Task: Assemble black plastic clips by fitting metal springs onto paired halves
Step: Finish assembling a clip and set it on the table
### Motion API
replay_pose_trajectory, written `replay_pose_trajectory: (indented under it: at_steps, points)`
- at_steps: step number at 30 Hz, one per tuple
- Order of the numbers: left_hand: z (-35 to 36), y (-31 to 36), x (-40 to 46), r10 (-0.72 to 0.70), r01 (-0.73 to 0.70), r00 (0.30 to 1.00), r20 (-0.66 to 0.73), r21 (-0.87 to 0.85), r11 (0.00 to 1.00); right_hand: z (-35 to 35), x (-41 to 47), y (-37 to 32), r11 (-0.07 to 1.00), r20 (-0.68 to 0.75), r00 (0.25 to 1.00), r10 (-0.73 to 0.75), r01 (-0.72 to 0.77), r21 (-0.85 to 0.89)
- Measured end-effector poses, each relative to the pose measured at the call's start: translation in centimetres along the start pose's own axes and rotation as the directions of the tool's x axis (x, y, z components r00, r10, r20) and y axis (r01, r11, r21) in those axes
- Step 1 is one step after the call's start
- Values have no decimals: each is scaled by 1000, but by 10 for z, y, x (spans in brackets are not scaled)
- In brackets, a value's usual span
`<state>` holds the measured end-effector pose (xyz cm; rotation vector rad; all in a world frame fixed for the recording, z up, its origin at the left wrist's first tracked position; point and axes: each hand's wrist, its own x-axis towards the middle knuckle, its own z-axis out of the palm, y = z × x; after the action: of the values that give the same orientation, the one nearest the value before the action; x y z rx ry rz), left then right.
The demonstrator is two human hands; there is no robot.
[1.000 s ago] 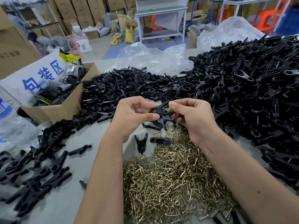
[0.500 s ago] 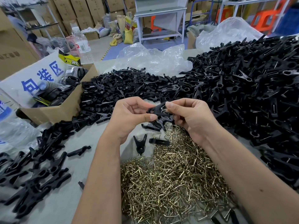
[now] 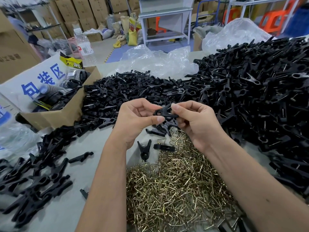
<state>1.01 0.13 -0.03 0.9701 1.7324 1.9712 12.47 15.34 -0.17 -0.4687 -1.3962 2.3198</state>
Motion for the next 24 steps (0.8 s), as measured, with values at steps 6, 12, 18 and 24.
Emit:
replay_pose_trajectory:
  at_steps: [6,12,18,24]
  points:
    - [1,2,-2,20,-14,998,58,-95,995,-5,-4,-2,898,345,890,299,-385,213]
    - [-1,6,-1,8,1,998,63,-146,989,-12,-1,-4,880,600,758,256,-439,179]
    - [-1,7,0,2,3,999,45,-96,995,-15,0,-5,781,687,679,258,-565,265]
    - [5,5,1,71,-69,996,56,-35,997,-15,0,-11,573,732,634,250,-706,415]
